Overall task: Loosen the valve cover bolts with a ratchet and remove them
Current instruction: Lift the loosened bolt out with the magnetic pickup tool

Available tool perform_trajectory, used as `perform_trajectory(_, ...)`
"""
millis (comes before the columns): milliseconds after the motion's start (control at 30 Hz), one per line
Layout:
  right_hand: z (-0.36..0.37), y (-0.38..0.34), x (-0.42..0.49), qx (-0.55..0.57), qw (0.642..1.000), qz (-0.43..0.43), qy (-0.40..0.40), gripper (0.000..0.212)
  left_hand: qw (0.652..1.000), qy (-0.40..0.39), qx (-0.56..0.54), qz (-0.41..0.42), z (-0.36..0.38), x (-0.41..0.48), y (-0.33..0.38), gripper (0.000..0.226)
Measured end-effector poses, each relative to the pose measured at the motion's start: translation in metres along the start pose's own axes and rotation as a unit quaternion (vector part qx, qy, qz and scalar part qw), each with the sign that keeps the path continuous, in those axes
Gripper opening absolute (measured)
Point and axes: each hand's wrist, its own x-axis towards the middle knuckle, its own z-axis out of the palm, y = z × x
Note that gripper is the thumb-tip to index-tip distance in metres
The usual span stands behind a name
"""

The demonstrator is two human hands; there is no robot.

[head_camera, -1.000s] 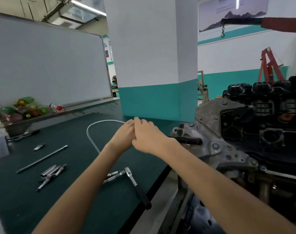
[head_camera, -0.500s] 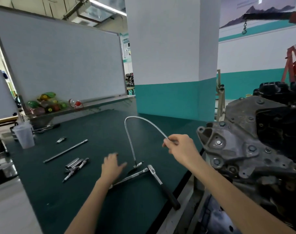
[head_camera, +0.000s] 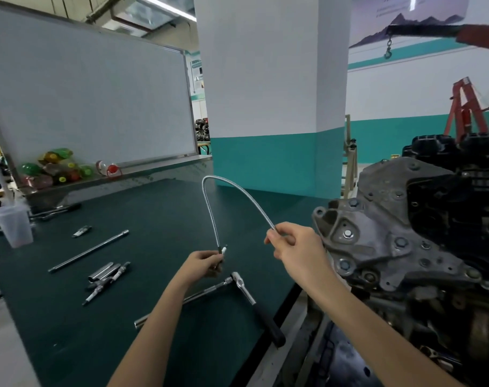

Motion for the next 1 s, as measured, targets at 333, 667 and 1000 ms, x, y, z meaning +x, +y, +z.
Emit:
perform_trajectory(333, -0.037, 0.001, -0.022, 0.067, 0.997, -0.003, 0.024, 0.027, 0.827, 0.201, 0.524, -0.038, -0.043, -0.001, -0.02, 0.019)
perform_trajectory(667, -0.151, 0.0, -0.092, 0.234, 0.969, -0.004, 0.073, 0.055, 0.824, 0.281, 0.486, 0.077, -0.015, -0.011, 0.029, 0.028)
perform_trajectory(1000, -0.223, 0.004, -0.162, 0.136, 0.951, -0.029, 0.276, 0.015, 0.869, -0.082, 0.054, 0.485, 0.247, -0.129, 0.23, 0.05)
